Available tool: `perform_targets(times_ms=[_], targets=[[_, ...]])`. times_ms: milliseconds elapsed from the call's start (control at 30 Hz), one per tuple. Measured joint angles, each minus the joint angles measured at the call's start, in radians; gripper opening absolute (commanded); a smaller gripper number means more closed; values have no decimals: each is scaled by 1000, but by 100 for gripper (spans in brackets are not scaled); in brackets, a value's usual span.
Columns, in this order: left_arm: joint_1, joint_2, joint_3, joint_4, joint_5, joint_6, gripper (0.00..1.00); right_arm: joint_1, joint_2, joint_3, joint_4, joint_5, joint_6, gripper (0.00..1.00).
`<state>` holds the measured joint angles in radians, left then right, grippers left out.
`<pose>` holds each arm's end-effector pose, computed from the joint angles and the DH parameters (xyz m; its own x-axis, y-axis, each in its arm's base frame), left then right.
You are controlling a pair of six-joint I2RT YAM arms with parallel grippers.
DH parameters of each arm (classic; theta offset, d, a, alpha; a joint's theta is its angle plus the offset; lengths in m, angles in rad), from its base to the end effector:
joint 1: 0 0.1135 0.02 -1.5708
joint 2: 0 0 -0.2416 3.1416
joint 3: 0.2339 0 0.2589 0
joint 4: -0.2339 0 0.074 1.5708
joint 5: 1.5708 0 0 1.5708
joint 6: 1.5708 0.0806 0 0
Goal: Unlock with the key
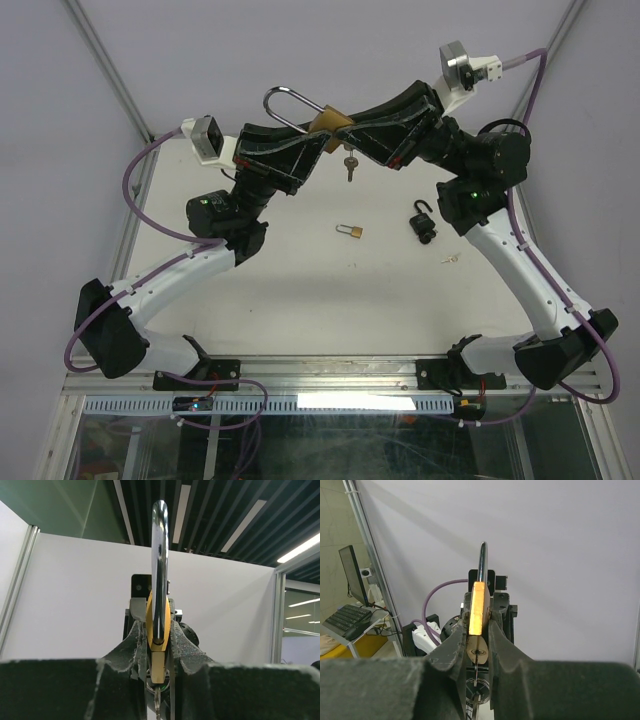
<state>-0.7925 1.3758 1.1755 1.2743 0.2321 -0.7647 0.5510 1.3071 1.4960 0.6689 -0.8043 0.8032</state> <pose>0.2006 -0.2299 0.4932 -0.0877 -0.8707 -0.4839 0.9829 0.0033 -0.1840 0.2065 0.1951 0.5512 -0.1027 0.5227 -0.8463 -0.9947 -0.0459 0.0923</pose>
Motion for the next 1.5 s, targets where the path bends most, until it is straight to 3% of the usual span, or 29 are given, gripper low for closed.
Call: perform_targets(times_ms=[100, 167, 300, 367, 533, 867, 1133, 1167, 1233, 1267, 1500], targets=[[-1, 1, 0, 1, -6, 2, 30, 1, 0, -1, 0, 5, -1, 0], [-6, 4, 0, 2, -20, 3, 32, 3, 0, -5, 9, 9, 0, 0], [-24, 14, 12, 18, -27, -3, 23, 6, 0, -6, 50, 11, 0, 0], [-30, 14, 14, 27, -31, -3, 23, 7, 0, -7, 69, 12, 0, 0], [-34, 21, 18, 35, -26, -8, 50, 10, 3, -10, 101, 23, 1, 0], [-53, 47, 18, 36, -18, -13, 49, 10, 17, -18, 161, 85, 10, 0], [-58, 54, 24, 51, -32, -13, 27, 14, 7, -38, 163, 98, 11, 0], [-58, 56, 26, 51, -34, -12, 29, 17, 6, -38, 165, 98, 11, 0], [-58, 57, 28, 51, -40, -13, 44, 20, 6, -38, 167, 98, 11, 0], [-58, 57, 28, 52, -40, -13, 46, 20, 6, -38, 167, 98, 10, 0], [-59, 57, 28, 59, -42, -12, 44, 20, -10, -53, 137, 114, -13, 0]])
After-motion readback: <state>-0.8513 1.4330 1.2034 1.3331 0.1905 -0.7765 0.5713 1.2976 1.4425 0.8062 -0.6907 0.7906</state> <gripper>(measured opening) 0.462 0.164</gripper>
